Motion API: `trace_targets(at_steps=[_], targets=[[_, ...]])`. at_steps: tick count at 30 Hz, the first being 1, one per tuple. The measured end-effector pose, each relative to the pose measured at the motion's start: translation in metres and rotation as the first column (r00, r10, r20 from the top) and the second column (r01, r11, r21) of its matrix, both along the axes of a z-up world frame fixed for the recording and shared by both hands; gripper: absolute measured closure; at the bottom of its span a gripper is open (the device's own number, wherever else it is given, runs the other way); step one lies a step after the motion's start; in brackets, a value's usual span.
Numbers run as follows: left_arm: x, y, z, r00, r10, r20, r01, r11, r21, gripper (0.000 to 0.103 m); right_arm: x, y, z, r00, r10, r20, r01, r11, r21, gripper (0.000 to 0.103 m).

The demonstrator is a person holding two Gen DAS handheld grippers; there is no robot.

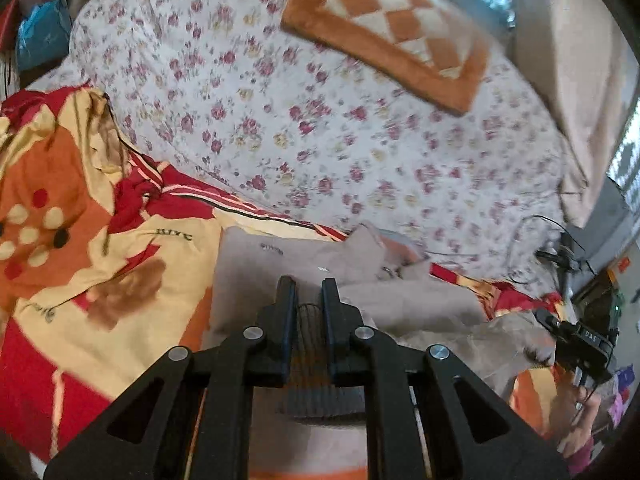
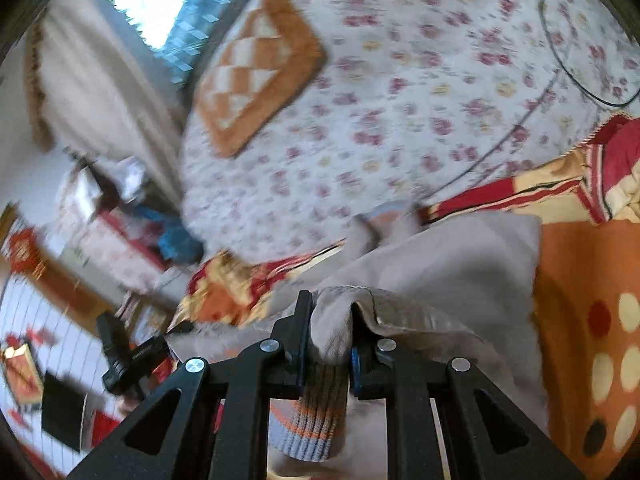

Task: Fold large clothes
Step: 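Lift the hem with both tools and fold it toward the collar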

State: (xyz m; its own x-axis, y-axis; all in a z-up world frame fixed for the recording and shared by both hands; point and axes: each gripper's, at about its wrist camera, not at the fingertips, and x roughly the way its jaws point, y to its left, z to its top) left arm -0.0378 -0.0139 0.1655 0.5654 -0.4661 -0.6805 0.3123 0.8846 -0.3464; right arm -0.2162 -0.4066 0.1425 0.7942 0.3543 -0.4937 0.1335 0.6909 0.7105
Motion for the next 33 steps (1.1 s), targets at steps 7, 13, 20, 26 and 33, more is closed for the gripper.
trace_targets(at_steps=[7, 13, 20, 26, 33], targets=[[0.058, -0.033, -0.035, 0.998, 0.037, -0.047, -0.034, 0.997, 0.076, 0.093, 0.057, -0.035, -0.049, 0.991, -0.06, -0.12, 0.063, 0.998, 0.015, 0.09], [0.099, -0.044, -0.072, 0.988, 0.038, -0.149, -0.029, 0.997, 0.065, 0.084, 0.086, -0.045, -0.077, 0.98, -0.076, -0.185, 0.07, 0.997, -0.043, 0.082], [0.088, -0.005, -0.054, 0.981, 0.029, -0.194, -0.027, 1.0, 0.017, 0.03, 0.045, -0.051, -0.043, 0.987, -0.104, -0.123, 0.092, 0.991, -0.094, 0.046], [0.032, 0.025, -0.068, 0.972, -0.032, -0.231, 0.037, 0.999, 0.016, 0.021, 0.054, -0.003, -0.04, 0.982, -0.05, -0.181, -0.032, 0.906, -0.422, 0.033], [0.009, 0.018, -0.097, 0.965, -0.046, -0.258, 0.054, 0.998, 0.025, 0.021, 0.125, 0.052, -0.054, 0.961, 0.122, -0.247, -0.194, 0.936, -0.293, 0.028]])
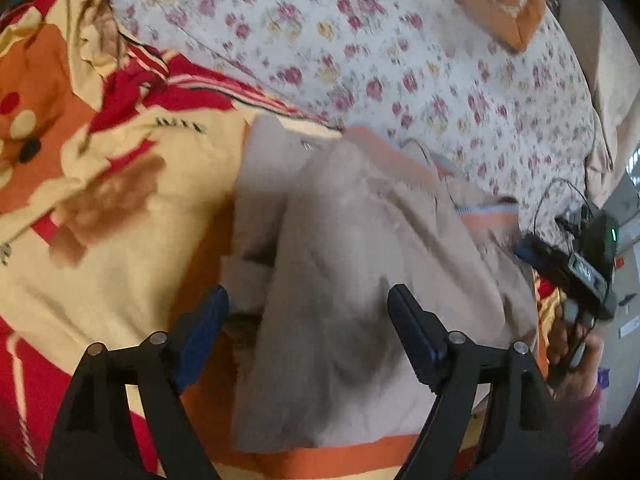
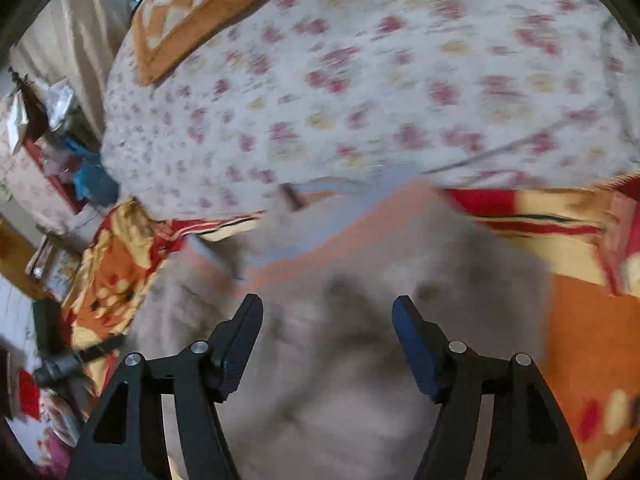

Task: Fold large clothes
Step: 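Lift the hem with both tools and fold it toward the collar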

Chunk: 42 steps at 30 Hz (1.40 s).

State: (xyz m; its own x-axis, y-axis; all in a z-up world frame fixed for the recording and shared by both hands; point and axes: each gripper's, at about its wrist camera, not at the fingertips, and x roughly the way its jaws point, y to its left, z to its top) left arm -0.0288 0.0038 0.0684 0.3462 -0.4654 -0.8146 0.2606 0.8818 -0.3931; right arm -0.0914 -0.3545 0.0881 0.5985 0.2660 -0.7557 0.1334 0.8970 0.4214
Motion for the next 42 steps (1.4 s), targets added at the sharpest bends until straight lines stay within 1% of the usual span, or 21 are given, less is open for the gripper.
trace_targets(at_steps=[3, 5, 6, 8, 11, 14, 17, 18, 20, 23, 25, 28, 30, 32, 33, 34, 35, 37, 39, 40, 42], targets=[[-0.001, -0.007, -0.012, 1.0, -0.021, 0.003, 0.021, 0.999, 0.048, 0.021, 0.033, 0.04, -0.023, 0.99, 0.096, -0.1, -0.101, 0.994, -0.048, 0.023], [-0.002, -0.007, -0.013, 0.999, -0.046, 0.024, 0.044, 0.996, 0.082, 0.021, 0.043, 0.061, -0.041, 0.983, 0.083, -0.162, -0.116, 0.972, -0.205, 0.029], [-0.003, -0.007, -0.012, 0.998, -0.054, 0.031, 0.051, 0.995, 0.09, 0.021, 0.044, 0.065, -0.042, 0.988, 0.053, -0.142, -0.088, 0.963, -0.254, 0.052], [-0.003, -0.004, -0.009, 0.997, -0.062, 0.044, 0.058, 0.994, 0.089, 0.021, 0.047, 0.065, -0.039, 0.994, 0.051, -0.101, -0.076, 0.964, -0.254, 0.09], [0.0, 0.002, -0.004, 0.997, -0.046, 0.056, 0.043, 0.997, 0.061, 0.021, 0.05, 0.064, -0.023, 0.999, 0.029, -0.03, -0.036, 0.966, -0.257, 0.091], [0.004, 0.005, 0.0, 0.997, -0.036, 0.068, 0.034, 0.999, 0.038, 0.021, 0.06, 0.047, -0.011, 0.998, -0.054, 0.029, 0.059, 0.98, -0.188, 0.091], [0.009, 0.003, -0.007, 0.999, -0.037, 0.034, 0.036, 0.999, 0.032, 0.021, 0.08, 0.042, -0.039, 0.996, -0.087, -0.023, 0.082, 0.98, -0.183, 0.088], [0.01, 0.002, -0.01, 0.999, -0.042, 0.015, 0.041, 0.998, 0.037, 0.021, 0.082, 0.041, -0.047, 0.995, -0.082, -0.047, 0.073, 0.983, -0.169, 0.077], [0.009, -0.001, -0.012, 0.999, -0.042, 0.011, 0.041, 0.997, 0.06, 0.021, 0.076, 0.037, -0.049, 0.995, -0.073, -0.073, 0.063, 0.989, -0.133, 0.073], [0.007, -0.002, -0.012, 0.999, -0.044, 0.015, 0.043, 0.997, 0.07, 0.021, 0.037, 0.025, -0.023, 0.997, -0.063, -0.048, 0.06, 0.997, -0.055, 0.044], [0.007, -0.002, -0.012, 0.999, -0.034, 0.015, 0.033, 0.997, 0.067, 0.021, 0.004, 0.007, 0.0, 0.994, -0.112, -0.016, 0.109, 0.988, -0.105, 0.037], [0.009, -0.003, -0.011, 1.0, -0.012, 0.023, 0.01, 0.998, 0.067, 0.021, -0.022, -0.025, 0.016, 0.973, -0.229, 0.002, 0.223, 0.946, -0.235, 0.027], [0.008, -0.006, -0.011, 0.999, -0.004, 0.041, 0.0, 0.997, 0.082, 0.021, -0.024, -0.043, 0.009, 0.956, -0.289, -0.039, 0.268, 0.923, -0.275, 0.024], [0.007, -0.009, -0.013, 0.998, -0.007, 0.062, 0.0, 0.994, 0.106, 0.021, -0.02, -0.055, -0.009, 0.95, -0.294, -0.106, 0.259, 0.931, -0.257, 0.024], [0.006, -0.01, -0.014, 0.998, -0.009, 0.068, 0.001, 0.993, 0.121, 0.021, -0.017, -0.056, -0.021, 0.952, -0.268, -0.148, 0.229, 0.944, -0.237, 0.033], [0.006, -0.013, -0.016, 0.997, -0.014, 0.074, 0.003, 0.989, 0.146, 0.021, -0.02, -0.058, -0.027, 0.955, -0.243, -0.171, 0.2, 0.951, -0.236, 0.049], [0.005, -0.014, -0.018, 0.997, -0.017, 0.076, 0.004, 0.987, 0.161, 0.021, -0.021, -0.053, -0.026, 0.961, -0.23, -0.156, 0.184, 0.947, -0.262, 0.101], [0.005, -0.016, -0.021, 0.996, -0.024, 0.081, 0.009, 0.982, 0.187, 0.021, -0.03, -0.048, -0.011, 0.971, -0.231, -0.065, 0.2, 0.928, -0.314, 0.1], [0.007, -0.017, -0.023, 0.997, -0.026, 0.079, 0.01, 0.981, 0.195, 0.021, -0.036, -0.053, 0.002, 0.964, -0.267, 0.013, 0.249, 0.881, -0.402, 0.1], [0.009, -0.017, -0.025, 0.997, -0.027, 0.074, 0.012, 0.98, 0.197, 0.021, -0.032, -0.059, -0.002, 0.955, -0.295, 0.004, 0.266, 0.857, -0.442, 0.1], [0.012, -0.018, -0.027, 0.998, -0.025, 0.062, 0.012, 0.98, 0.2, 0.021, -0.026, -0.073, -0.022, 0.943, -0.323, -0.08, 0.271, 0.885, -0.378, 0.1]])
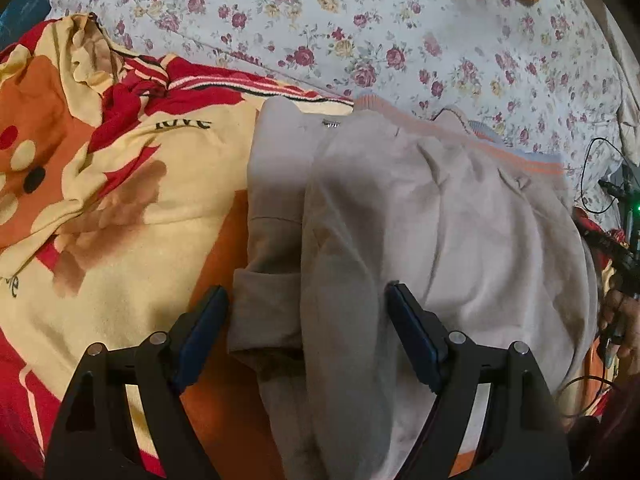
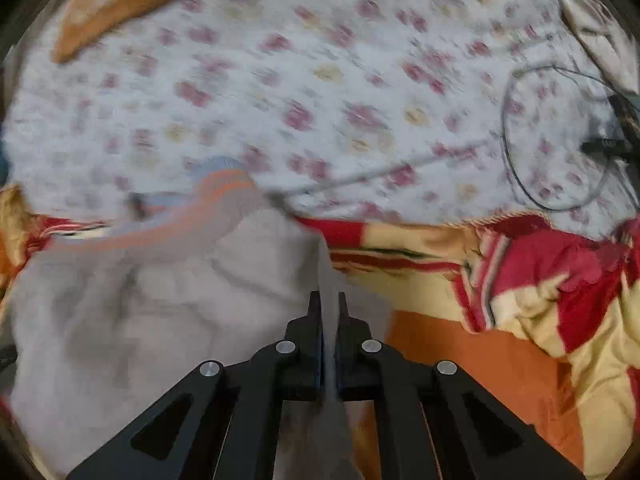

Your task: Fold large clothes

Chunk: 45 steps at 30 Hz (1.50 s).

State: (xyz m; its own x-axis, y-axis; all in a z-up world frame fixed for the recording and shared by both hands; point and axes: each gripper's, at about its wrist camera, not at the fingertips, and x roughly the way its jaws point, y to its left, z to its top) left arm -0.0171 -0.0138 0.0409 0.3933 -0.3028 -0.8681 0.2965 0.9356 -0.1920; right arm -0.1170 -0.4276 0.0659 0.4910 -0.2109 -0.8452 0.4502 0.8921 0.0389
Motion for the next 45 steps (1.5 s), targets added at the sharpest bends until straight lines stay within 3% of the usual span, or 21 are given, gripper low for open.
trace_targets(at_steps=[2, 4, 6, 11, 14, 16, 17, 18, 23, 26, 29, 31, 34, 35, 36, 37, 39, 42, 45], targets=[[-0.001, 0.005, 0.001, 1.0, 0.014, -0.001, -0.014, 1.0, -0.01, 0.021, -0.002, -0.002, -0.006, 1.0, 0.002, -0.005, -0.002, 0.998, 0.059, 0.097], [-0.007, 0.012, 0.005, 1.0, 0.015, 0.006, -0.015, 1.0, -0.021, 0.021, -0.016, -0.001, 0.004, 0.999, -0.01, 0.041, 0.006, 0.996, 0.093, 0.085], [-0.015, 0.017, 0.012, 1.0, -0.006, 0.021, 0.006, 0.999, -0.036, 0.021, -0.039, 0.001, 0.017, 0.994, 0.01, 0.111, -0.024, 0.991, 0.133, 0.049], [-0.029, 0.03, 0.019, 0.998, -0.055, -0.015, 0.053, 0.991, -0.123, 0.021, -0.093, 0.015, 0.028, 0.994, 0.037, 0.1, -0.049, 0.992, 0.117, 0.033], [-0.034, 0.032, 0.016, 0.997, -0.066, -0.04, 0.06, 0.99, -0.129, 0.022, -0.108, 0.015, 0.013, 0.997, 0.045, 0.063, -0.053, 0.989, 0.136, 0.032], [-0.036, 0.029, 0.012, 0.996, -0.072, -0.046, 0.067, 0.993, -0.097, 0.05, -0.114, 0.018, 0.005, 0.997, 0.054, 0.054, -0.062, 0.986, 0.156, 0.034], [-0.037, 0.027, 0.01, 0.995, -0.084, -0.056, 0.08, 0.994, -0.074, 0.078, -0.114, 0.022, -0.001, 0.996, 0.077, 0.037, -0.082, 0.982, 0.168, 0.056], [-0.038, 0.025, 0.006, 0.993, -0.095, -0.064, 0.091, 0.994, -0.059, 0.085, -0.115, 0.026, -0.002, 0.995, 0.09, 0.033, -0.094, 0.982, 0.164, 0.096], [-0.048, 0.033, 0.008, 0.998, -0.063, -0.031, 0.063, 0.998, -0.012, 0.097, -0.13, 0.031, 0.014, 0.993, 0.084, 0.087, -0.09, 0.993, 0.076, 0.101], [-0.046, 0.046, 0.005, 0.999, -0.015, -0.043, 0.015, 1.0, 0.011, 0.1, -0.138, 0.023, -0.002, 0.998, 0.051, 0.037, -0.053, 0.997, 0.055, 0.103], [-0.045, 0.054, 0.007, 0.999, 0.036, -0.004, -0.036, 0.997, 0.073, 0.103, -0.14, 0.021, -0.015, 0.999, 0.039, -0.005, -0.038, 0.998, 0.044, 0.103], [-0.045, 0.059, 0.01, 0.999, 0.036, 0.019, -0.038, 0.996, 0.082, 0.103, -0.146, 0.02, -0.006, 1.0, 0.017, 0.022, -0.018, 0.999, 0.05, 0.103], [-0.042, 0.067, 0.019, 0.998, 0.058, 0.016, -0.058, 0.998, 0.0, 0.103, -0.156, 0.02, 0.012, 0.996, -0.007, 0.087, -0.001, 0.996, 0.087, 0.088], [-0.042, 0.066, 0.022, 0.998, 0.061, 0.026, -0.061, 0.998, -0.006, 0.101, -0.157, 0.023, 0.021, 0.995, -0.003, 0.103, -0.008, 0.995, 0.099, 0.071], [-0.043, 0.065, 0.025, 0.997, 0.063, 0.042, -0.063, 0.998, -0.009, 0.096, -0.156, 0.027, 0.026, 0.994, 0.005, 0.112, -0.016, 0.995, 0.098, 0.062], [-0.044, 0.063, 0.03, 0.996, 0.066, 0.065, -0.066, 0.998, -0.005, 0.091, -0.154, 0.036, 0.033, 0.991, 0.033, 0.126, -0.044, 0.995, 0.09, 0.062], [-0.046, 0.056, 0.036, 0.993, 0.063, 0.102, -0.063, 0.998, -0.005, 0.069, -0.147, 0.055, 0.042, 0.986, 0.094, 0.14, -0.105, 0.992, 0.075, 0.062], [-0.047, 0.048, 0.042, 0.991, 0.056, 0.125, -0.052, 0.998, -0.034, 0.057, -0.13, 0.092, 0.048, 0.966, 0.196, 0.167, -0.21, 0.975, 0.071, 0.062], [-0.046, 0.039, 0.042, 0.989, 0.059, 0.136, -0.055, 0.998, -0.032, 0.052, -0.102, 0.129, 0.046, 0.939, 0.294, 0.178, -0.308, 0.95, 0.056, 0.063]])
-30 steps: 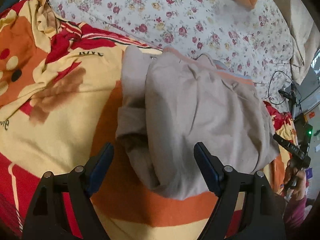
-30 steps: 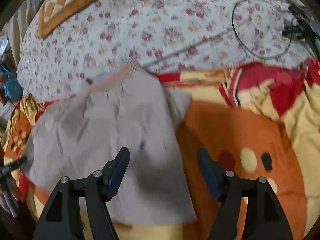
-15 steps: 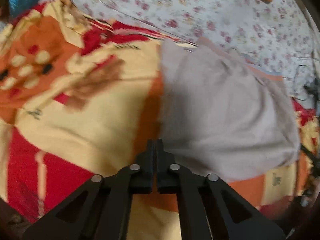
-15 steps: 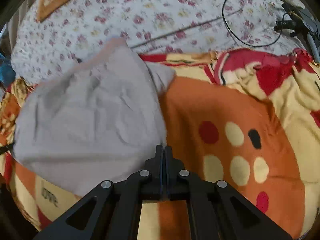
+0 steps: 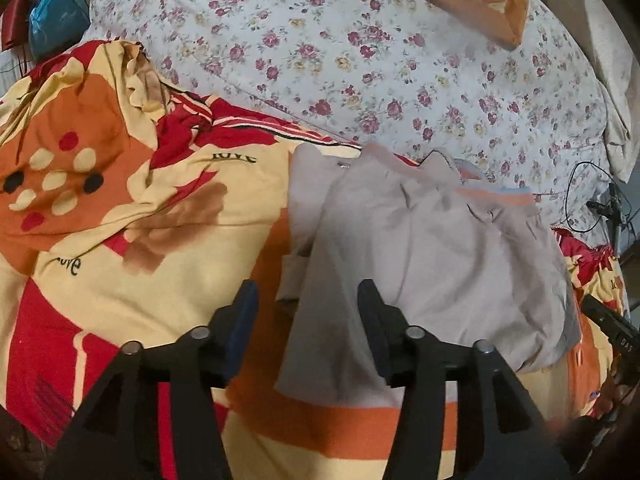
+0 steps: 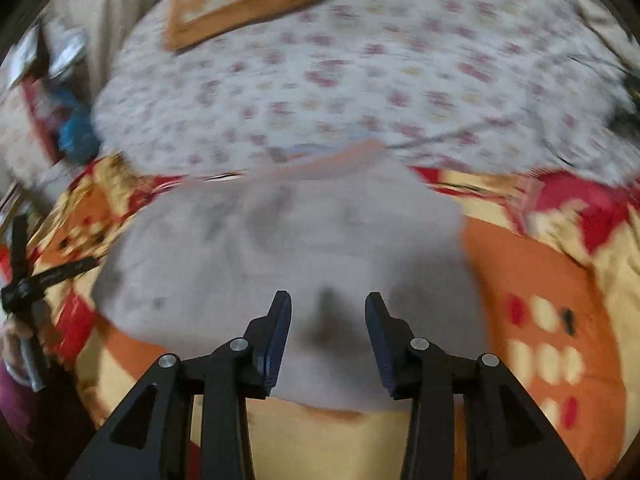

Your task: Fold large clothes

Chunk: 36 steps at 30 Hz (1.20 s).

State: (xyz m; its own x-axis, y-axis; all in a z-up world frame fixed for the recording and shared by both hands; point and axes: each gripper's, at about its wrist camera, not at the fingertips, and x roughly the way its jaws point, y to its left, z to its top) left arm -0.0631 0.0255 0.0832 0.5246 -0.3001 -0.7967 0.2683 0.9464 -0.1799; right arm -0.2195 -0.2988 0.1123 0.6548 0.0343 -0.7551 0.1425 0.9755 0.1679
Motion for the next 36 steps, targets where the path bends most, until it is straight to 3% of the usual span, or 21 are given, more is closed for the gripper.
trace_targets(at_steps=[8, 10, 15, 17, 22, 24, 30, 34, 36], targets=[[0.003, -0.016, -0.008, 1.0, -0.001, 0.002, 0.001, 0.998, 0.058, 0.051, 0.075, 0.071, -0.023, 0.989, 0.149, -0.01, -0.149, 0.986, -0.077, 0.067], [0.006, -0.018, -0.009, 1.0, 0.002, 0.0, -0.002, 0.998, 0.062, 0.051, 0.098, 0.074, -0.036, 0.993, 0.114, -0.036, -0.118, 0.985, -0.128, 0.068], [0.012, -0.027, -0.013, 1.0, -0.002, -0.003, 0.002, 0.997, 0.071, 0.05, 0.139, 0.054, -0.075, 0.994, 0.008, -0.105, -0.019, 0.994, -0.109, 0.069], [0.014, -0.033, -0.015, 1.0, -0.012, 0.001, 0.012, 0.996, 0.083, 0.05, 0.148, 0.046, -0.089, 0.994, -0.009, -0.106, -0.001, 0.996, -0.088, 0.069], [0.016, -0.046, -0.017, 0.999, -0.031, 0.009, 0.03, 0.995, 0.1, 0.048, 0.153, 0.051, -0.089, 0.993, 0.005, -0.115, -0.02, 0.992, -0.124, 0.067], [0.016, -0.049, -0.017, 0.999, -0.037, 0.011, 0.036, 0.994, 0.105, 0.048, 0.15, 0.052, -0.081, 0.991, 0.019, -0.13, -0.034, 0.993, -0.115, 0.066], [0.019, -0.051, -0.019, 0.999, -0.033, 0.005, 0.032, 0.995, 0.095, 0.041, 0.139, 0.048, -0.049, 0.998, 0.03, -0.048, -0.033, 0.997, -0.068, 0.065], [0.025, -0.043, -0.021, 1.0, -0.01, -0.03, 0.012, 0.999, 0.05, 0.035, 0.154, 0.042, -0.068, 0.995, -0.014, -0.102, 0.005, 0.997, -0.081, 0.065], [0.031, -0.033, -0.02, 0.999, 0.013, -0.051, -0.014, 1.0, -0.005, 0.027, 0.165, 0.036, -0.092, 0.988, -0.03, -0.151, 0.02, 0.997, -0.068, 0.065]])
